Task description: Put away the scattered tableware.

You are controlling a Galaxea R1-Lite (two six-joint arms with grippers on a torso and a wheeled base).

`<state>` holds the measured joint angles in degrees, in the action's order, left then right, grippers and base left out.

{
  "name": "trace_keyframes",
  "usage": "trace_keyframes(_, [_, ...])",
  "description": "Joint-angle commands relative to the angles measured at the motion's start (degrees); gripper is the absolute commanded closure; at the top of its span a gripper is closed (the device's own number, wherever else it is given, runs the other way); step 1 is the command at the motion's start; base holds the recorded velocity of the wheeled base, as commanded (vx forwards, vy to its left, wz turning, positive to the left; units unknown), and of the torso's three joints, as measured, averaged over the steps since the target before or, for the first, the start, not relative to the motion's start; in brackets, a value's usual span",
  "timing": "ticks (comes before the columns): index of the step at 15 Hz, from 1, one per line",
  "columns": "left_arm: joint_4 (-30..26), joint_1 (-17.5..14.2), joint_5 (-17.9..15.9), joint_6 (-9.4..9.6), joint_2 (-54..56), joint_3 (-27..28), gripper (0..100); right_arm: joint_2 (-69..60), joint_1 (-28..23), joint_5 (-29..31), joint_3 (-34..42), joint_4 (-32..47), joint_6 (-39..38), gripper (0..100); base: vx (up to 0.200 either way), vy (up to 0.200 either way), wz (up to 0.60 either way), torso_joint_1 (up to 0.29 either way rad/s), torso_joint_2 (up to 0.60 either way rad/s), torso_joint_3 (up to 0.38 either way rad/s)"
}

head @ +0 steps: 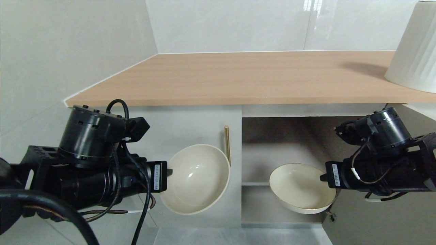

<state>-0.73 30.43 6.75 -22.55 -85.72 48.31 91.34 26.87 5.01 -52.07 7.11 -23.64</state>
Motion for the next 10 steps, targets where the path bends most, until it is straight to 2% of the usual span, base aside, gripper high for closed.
trace_keyframes(1, [0.03,0.07,0.01,-0.04,-0.76,0.29,100,2.0,0.03,0.0,-0.4,-0.16,0.08,100,0.0,0.0,0.0,0.0,0.0,0.0])
trace_keyframes(5, [3.02,1.39,0.1,0.14,-2.61,0.38,100,15.44,0.11,0.53,-0.49,-5.7,2.98,100,0.0,0.0,0.0,0.0,0.0,0.0])
trace_keyframes(9, [3.02,1.48,0.19,0.14,-3.13,0.38,100,29.59,0.11,7.21,-4.54,-18.8,1.93,100,0.0,0.0,0.0,0.0,0.0,0.0])
trace_keyframes(10, [3.1,1.48,0.1,0.14,-3.4,0.38,100,33.11,0.03,9.58,-4.97,-22.84,-0.44,100,0.0,0.0,0.0,0.0,0.0,0.0])
